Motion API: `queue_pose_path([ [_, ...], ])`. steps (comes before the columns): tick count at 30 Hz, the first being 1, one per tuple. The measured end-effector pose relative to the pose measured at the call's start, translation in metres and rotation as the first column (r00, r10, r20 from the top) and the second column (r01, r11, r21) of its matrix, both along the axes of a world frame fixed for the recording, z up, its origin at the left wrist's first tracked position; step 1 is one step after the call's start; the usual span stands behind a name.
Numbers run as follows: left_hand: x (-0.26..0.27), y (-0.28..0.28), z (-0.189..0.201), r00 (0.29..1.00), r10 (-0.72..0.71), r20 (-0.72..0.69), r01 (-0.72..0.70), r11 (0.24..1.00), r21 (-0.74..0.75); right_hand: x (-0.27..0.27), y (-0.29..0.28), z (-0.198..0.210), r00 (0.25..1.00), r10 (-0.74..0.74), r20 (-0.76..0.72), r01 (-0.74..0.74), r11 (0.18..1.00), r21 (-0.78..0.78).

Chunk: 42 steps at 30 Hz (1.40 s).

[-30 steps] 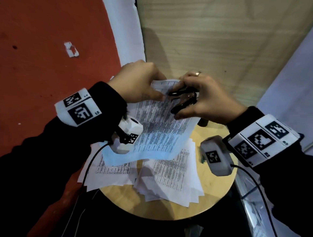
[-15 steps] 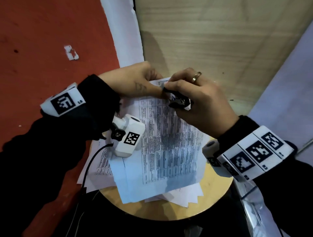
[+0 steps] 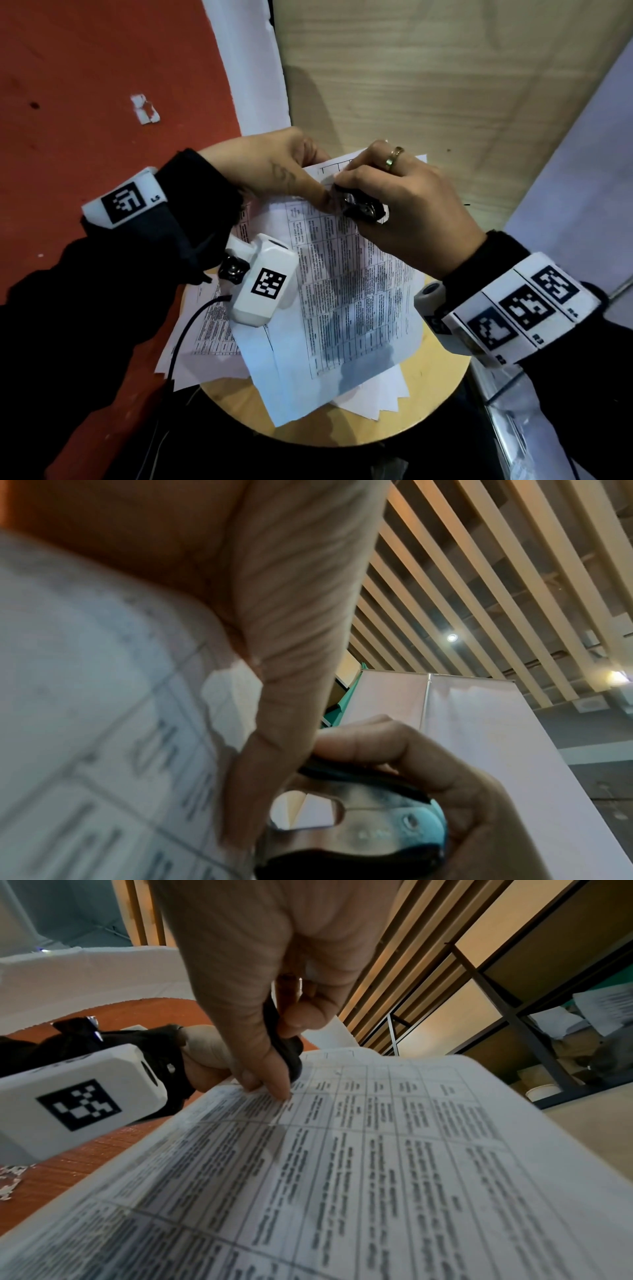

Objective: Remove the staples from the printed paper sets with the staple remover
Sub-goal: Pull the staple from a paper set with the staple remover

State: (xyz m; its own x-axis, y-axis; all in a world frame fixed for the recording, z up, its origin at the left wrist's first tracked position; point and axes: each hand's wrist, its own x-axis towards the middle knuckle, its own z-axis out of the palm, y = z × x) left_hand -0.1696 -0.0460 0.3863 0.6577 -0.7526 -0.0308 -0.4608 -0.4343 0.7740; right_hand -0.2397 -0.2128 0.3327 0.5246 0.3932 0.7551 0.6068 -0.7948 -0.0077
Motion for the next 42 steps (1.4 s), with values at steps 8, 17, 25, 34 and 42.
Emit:
queue_pose_path([
  [8,-0.003,-0.002,0.001,0.999,0.015,0.030,-0.015,1.000,0.009,-0.001,0.000,0.001,1.000,-0.014,0.013,0.014,1.000,0.020],
  [17,-0.009,0.006,0.005,0.989,0.064,0.136,-0.059,0.998,-0.036,-0.004,-0.004,-0.009,0.998,0.044,-0.045,-0.023,0.917,0.399],
  [25,-0.012,0.003,0.018,0.985,0.027,0.169,-0.045,0.994,0.100,-0.012,-0.003,-0.006,0.998,0.032,0.045,-0.042,0.971,0.234],
  [34,-0.007,0.000,0.020,0.993,-0.027,0.112,0.013,0.993,0.120,-0.010,-0.005,0.000,0.987,-0.053,0.154,0.043,0.997,0.067],
  [42,-0.011,0.000,0.018,0.992,-0.050,0.112,0.040,0.995,0.094,-0.009,-0.004,0.002,0.989,-0.004,0.145,-0.006,0.998,0.070],
])
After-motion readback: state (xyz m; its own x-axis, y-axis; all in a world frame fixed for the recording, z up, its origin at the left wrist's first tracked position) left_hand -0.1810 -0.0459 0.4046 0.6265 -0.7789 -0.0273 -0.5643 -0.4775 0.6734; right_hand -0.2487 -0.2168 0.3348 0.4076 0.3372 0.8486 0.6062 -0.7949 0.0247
